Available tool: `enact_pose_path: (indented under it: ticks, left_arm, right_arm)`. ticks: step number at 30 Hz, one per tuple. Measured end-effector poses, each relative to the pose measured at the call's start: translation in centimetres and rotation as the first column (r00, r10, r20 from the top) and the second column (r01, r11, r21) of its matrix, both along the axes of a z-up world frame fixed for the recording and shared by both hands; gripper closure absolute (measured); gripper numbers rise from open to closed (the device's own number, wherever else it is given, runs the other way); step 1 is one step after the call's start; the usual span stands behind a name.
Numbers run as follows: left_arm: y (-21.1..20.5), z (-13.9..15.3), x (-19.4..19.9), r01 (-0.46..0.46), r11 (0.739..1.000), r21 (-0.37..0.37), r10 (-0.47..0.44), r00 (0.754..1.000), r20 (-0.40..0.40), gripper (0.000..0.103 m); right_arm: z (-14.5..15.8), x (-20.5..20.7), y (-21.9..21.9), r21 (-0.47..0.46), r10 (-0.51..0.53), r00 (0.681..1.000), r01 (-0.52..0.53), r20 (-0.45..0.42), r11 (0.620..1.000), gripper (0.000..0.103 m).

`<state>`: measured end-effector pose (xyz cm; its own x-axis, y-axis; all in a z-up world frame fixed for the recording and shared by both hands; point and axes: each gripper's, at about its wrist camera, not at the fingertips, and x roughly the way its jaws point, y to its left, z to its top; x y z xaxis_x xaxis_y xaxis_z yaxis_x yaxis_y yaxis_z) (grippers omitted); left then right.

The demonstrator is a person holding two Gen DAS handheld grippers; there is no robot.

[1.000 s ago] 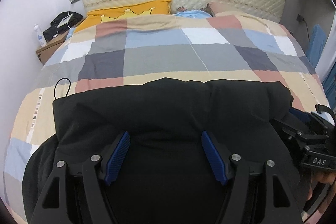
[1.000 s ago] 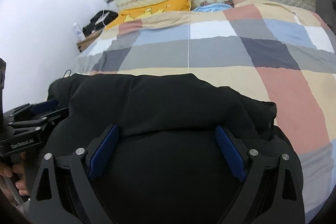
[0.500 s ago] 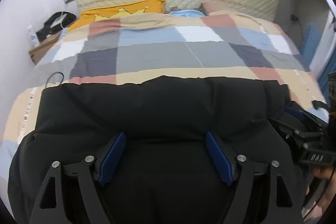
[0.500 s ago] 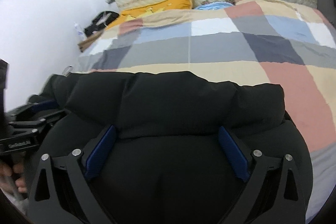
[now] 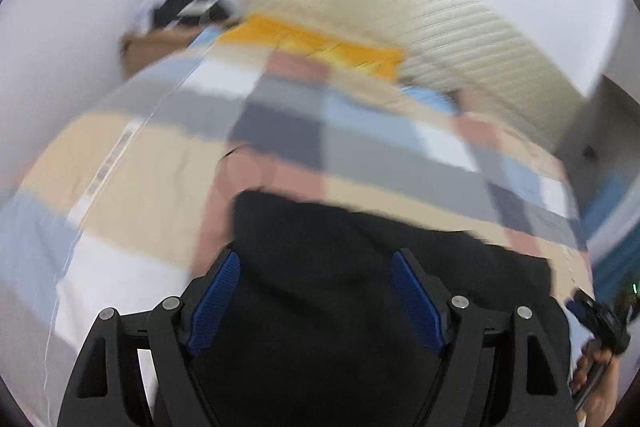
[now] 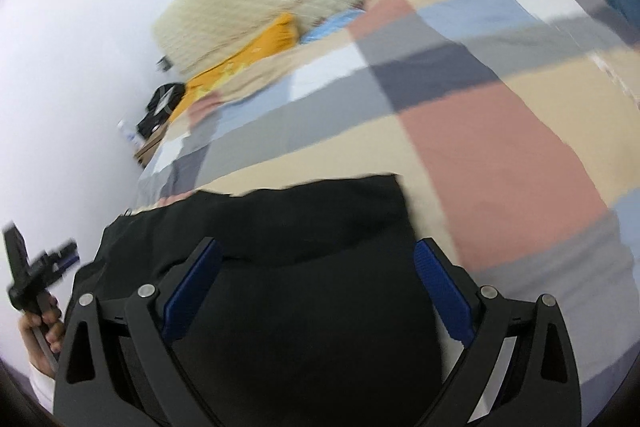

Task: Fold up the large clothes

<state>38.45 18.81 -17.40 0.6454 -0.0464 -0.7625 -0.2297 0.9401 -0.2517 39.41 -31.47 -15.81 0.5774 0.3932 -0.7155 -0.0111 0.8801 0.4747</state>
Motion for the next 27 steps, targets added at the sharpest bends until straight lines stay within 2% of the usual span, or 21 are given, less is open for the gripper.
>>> enact_pose_path:
  ticks: [4, 6, 9, 11, 12, 15, 17, 18, 19, 20, 22, 24, 27]
  left_arm:
    - [2.4, -3.2, 0.9, -0.057, 0.997, -0.054, 0.051, 0.993, -0.110, 0.025]
    - [3.0, -4.5, 1.5, -0.049, 0.997, -0.067, 0.038, 0.986, -0.162, 0.025]
    - [3.4, -5.8, 1.7, -0.041, 0.992, -0.119, 0.017, 0.981, -0.195, 0.025]
    - [3.7, -6.3, 1.5, -0.048, 0.987, -0.153, 0.015, 0.978, -0.210, 0.025]
    - [4.1, -6.7, 1.6, -0.048, 0.983, -0.179, 0.008, 0.976, -0.217, 0.025]
    - [4.6, -8.0, 1.9, -0.049, 0.961, -0.273, -0.016, 0.972, -0.234, 0.025]
    - [4.7, -8.3, 1.8, -0.041, 0.951, -0.306, -0.031, 0.974, -0.226, 0.034]
    - [4.6, -8.3, 1.8, -0.032, 0.948, -0.318, -0.041, 0.975, -0.219, 0.042]
    - [4.4, -8.0, 1.7, -0.034, 0.951, -0.306, -0.034, 0.977, -0.212, 0.054]
    - [4.0, -7.6, 1.6, -0.037, 0.960, -0.277, -0.020, 0.980, -0.200, 0.059]
    - [3.1, -6.5, 1.6, -0.022, 0.976, -0.216, -0.017, 0.984, -0.178, 0.083]
    - [2.1, -4.8, 1.2, -0.010, 0.990, -0.142, -0.007, 0.993, -0.119, 0.092]
    - [1.3, -1.6, 0.5, -0.022, 0.998, -0.063, 0.023, 1.000, 0.008, 0.094]
  right_arm:
    - [-2.7, 0.5, -1.8, 0.077, -0.033, 0.995, 0.040, -0.097, 0.996, 0.006]
    - [-4.1, 1.0, -1.8, 0.099, -0.009, 0.991, 0.022, -0.136, 0.995, 0.007]
    - [-5.6, 1.5, -1.6, 0.135, 0.011, 0.985, 0.013, -0.173, 0.991, 0.010]
    - [-6.5, 1.8, -1.5, 0.209, 0.028, 0.982, 0.012, -0.187, 0.978, 0.022]
    - [-6.7, 1.7, -1.4, 0.234, 0.038, 0.981, 0.007, -0.188, 0.972, 0.024]
    - [-6.5, 1.8, -0.6, 0.252, 0.064, 0.983, -0.019, -0.172, 0.967, 0.045]
    - [-5.6, 1.7, -0.1, 0.217, 0.067, 0.987, -0.034, -0.148, 0.976, 0.065]
    - [-5.0, 1.7, 0.2, 0.190, 0.069, 0.989, -0.043, -0.132, 0.981, 0.069]
    - [-4.6, 1.6, 0.3, 0.174, 0.069, 0.990, -0.048, -0.120, 0.984, 0.076]
    - [-4.0, 1.5, 0.6, 0.146, 0.077, 0.992, -0.063, -0.099, 0.987, 0.081]
    - [-2.9, 1.6, 1.2, 0.092, 0.093, 0.993, -0.086, -0.068, 0.992, 0.088]
    - [-1.7, 1.5, 0.9, 0.096, 0.075, 0.997, -0.071, -0.038, 0.993, 0.092]
    - [-0.1, 1.4, 0.1, 0.097, 0.045, 0.999, -0.046, 0.017, 0.994, 0.096]
